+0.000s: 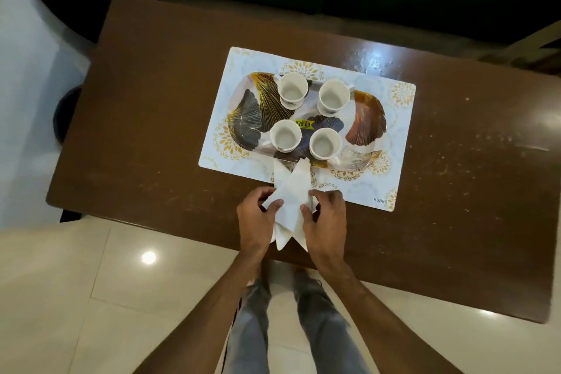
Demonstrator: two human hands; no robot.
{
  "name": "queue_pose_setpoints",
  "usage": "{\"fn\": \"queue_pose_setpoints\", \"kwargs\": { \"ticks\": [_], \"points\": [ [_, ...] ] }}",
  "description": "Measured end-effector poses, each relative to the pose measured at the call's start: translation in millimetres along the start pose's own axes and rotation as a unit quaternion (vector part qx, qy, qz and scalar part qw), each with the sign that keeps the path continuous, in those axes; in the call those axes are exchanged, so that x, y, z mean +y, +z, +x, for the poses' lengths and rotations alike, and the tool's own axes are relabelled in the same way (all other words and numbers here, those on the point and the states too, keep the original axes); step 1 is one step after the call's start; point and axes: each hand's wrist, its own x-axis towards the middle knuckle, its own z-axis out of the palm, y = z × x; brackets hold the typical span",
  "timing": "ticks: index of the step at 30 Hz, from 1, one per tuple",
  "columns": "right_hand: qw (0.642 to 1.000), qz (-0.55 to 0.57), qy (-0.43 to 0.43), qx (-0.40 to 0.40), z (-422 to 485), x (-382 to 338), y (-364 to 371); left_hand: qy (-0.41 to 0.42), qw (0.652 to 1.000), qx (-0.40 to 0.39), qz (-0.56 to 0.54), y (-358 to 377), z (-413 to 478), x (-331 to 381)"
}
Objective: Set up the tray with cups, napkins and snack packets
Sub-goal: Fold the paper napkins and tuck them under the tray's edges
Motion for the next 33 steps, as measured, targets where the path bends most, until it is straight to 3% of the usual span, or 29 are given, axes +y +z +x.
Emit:
{"fn": "queue_pose_setpoints", "kwargs": {
  "ticks": [5,8,14,19,26,33],
  "points": [
    [0.998,-0.026,0.047,0.04,-2.1,-8.3,6.5,0.044,0.998,-0.028,0.035,-9.3,4.4,-0.7],
    [0.995,0.023,0.101,0.006,-2.8,-9.9,11.5,0.036,0.996,-0.071,0.045,-13.1,7.2,-2.1],
    [0.98,0.137,0.143,0.016,-7.1,-16.0,14.7,0.039,0.995,-0.085,0.026,-20.5,15.7,-3.1],
    [0.957,0.247,0.152,-0.005,-5.0,-20.6,9.9,0.068,0.991,-0.118,0.004,-29.1,20.8,-0.5],
    [0.949,0.281,0.131,-0.049,6.6,-13.0,0.3,0.113,0.972,-0.203,0.018,-30.4,30.3,7.1],
    [0.941,0.302,0.133,-0.072,12.4,-5.8,-5.4,0.135,0.955,-0.196,0.175,-19.5,33.8,4.7]
  ]
}}
